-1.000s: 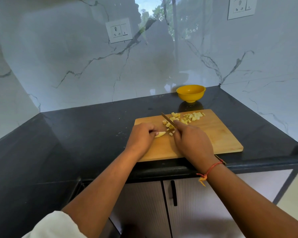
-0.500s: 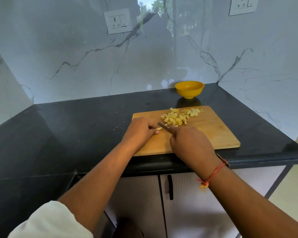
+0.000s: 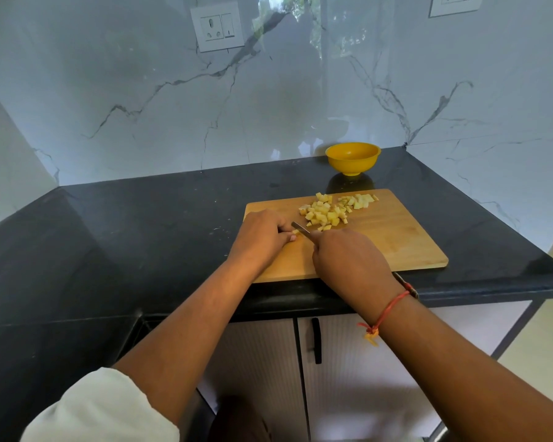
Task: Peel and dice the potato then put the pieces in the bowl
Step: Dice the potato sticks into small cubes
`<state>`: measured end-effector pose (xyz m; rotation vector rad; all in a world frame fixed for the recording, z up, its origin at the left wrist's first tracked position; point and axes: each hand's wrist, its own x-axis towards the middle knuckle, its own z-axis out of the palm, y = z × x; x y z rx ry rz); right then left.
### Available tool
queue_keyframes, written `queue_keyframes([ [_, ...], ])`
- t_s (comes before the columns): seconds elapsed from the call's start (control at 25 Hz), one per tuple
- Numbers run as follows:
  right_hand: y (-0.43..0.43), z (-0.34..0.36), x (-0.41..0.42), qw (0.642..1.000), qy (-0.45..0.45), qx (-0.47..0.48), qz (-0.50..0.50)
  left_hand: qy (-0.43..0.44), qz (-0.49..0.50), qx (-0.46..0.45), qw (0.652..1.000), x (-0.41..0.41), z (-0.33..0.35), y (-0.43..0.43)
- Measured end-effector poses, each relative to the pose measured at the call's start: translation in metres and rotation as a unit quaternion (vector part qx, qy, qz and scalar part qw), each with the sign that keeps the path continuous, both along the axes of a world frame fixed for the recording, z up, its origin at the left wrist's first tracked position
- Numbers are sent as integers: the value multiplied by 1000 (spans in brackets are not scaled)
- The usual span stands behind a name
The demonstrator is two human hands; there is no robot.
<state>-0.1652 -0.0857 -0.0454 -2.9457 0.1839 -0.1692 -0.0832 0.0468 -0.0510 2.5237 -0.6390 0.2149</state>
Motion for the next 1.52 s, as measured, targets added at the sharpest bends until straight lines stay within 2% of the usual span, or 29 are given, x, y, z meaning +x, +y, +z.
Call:
queue_keyframes([
  [0.12, -3, 2, -5, 1000, 24, -14, 12, -18, 12, -11, 1000, -2, -5, -1],
  [0.44, -15, -5, -36, 998, -37, -42, 21, -85, 26, -41, 995, -9, -19, -1],
  [0.64, -16, 0, -36, 996, -93, 0, -5, -94, 30, -41, 994, -15, -17, 1],
  [0.96, -2, 4, -26, 998, -47, 34, 13, -81, 25, -28, 996, -20, -13, 1],
  [1.2, 5, 9, -5, 998, 45, -23, 22, -70, 30, -44, 996, -19, -12, 2],
  [1.4, -6, 3, -23, 998, 38, -29, 31, -73, 38, -48, 995, -19, -13, 1],
  [1.52, -16, 2, -34, 998, -4, -48, 26, -80, 42, -44, 995, -20, -13, 2],
])
